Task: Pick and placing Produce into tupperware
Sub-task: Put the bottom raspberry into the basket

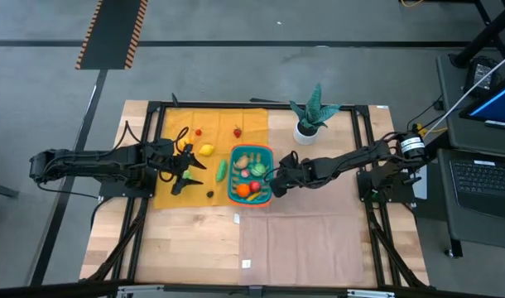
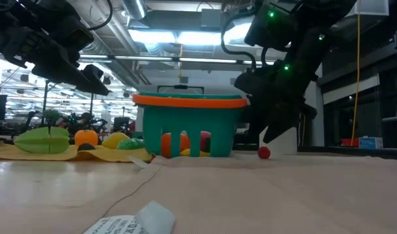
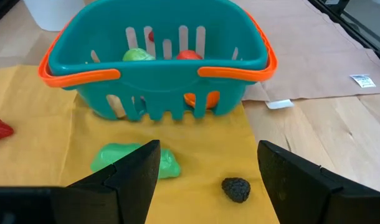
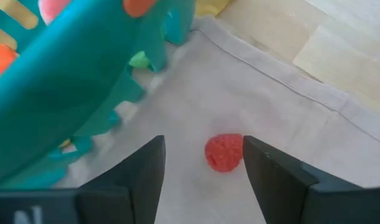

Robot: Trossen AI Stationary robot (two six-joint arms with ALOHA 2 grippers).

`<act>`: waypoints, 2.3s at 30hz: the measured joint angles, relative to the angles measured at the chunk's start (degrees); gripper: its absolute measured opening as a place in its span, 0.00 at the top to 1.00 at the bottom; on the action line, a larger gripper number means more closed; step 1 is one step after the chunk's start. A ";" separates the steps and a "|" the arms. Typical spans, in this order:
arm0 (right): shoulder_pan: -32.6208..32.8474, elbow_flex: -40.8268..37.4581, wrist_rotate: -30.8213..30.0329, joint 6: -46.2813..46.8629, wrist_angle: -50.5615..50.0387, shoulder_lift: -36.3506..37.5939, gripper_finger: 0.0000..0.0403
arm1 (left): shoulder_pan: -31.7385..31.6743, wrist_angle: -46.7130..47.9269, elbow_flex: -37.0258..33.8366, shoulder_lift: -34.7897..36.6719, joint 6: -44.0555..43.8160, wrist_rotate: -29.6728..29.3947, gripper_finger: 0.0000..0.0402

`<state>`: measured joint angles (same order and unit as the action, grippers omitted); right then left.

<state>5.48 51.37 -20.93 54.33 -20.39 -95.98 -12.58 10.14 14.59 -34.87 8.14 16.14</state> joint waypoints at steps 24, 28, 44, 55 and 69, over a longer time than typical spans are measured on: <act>-0.22 -1.07 4.58 -12.82 -0.07 5.05 0.97 | 0.02 0.96 0.00 0.00 -0.50 -0.01 0.35; -0.26 -3.44 5.38 -16.96 6.19 5.05 0.97 | 0.02 0.93 0.00 0.00 -0.52 0.01 0.35; -1.62 -7.56 5.60 -33.07 14.83 4.74 0.99 | 0.02 0.91 0.00 -0.01 -0.55 0.01 0.35; -2.99 -7.56 7.09 -34.74 15.39 -1.10 1.00 | 0.01 0.83 0.00 0.00 -0.58 0.01 0.35; -3.50 -7.41 -1.30 -27.17 6.24 0.33 1.00 | 0.02 0.54 0.00 0.00 -0.59 0.01 0.35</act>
<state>1.98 43.97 -22.23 27.16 -14.15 -95.65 -12.56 10.68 14.59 -34.87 7.55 16.14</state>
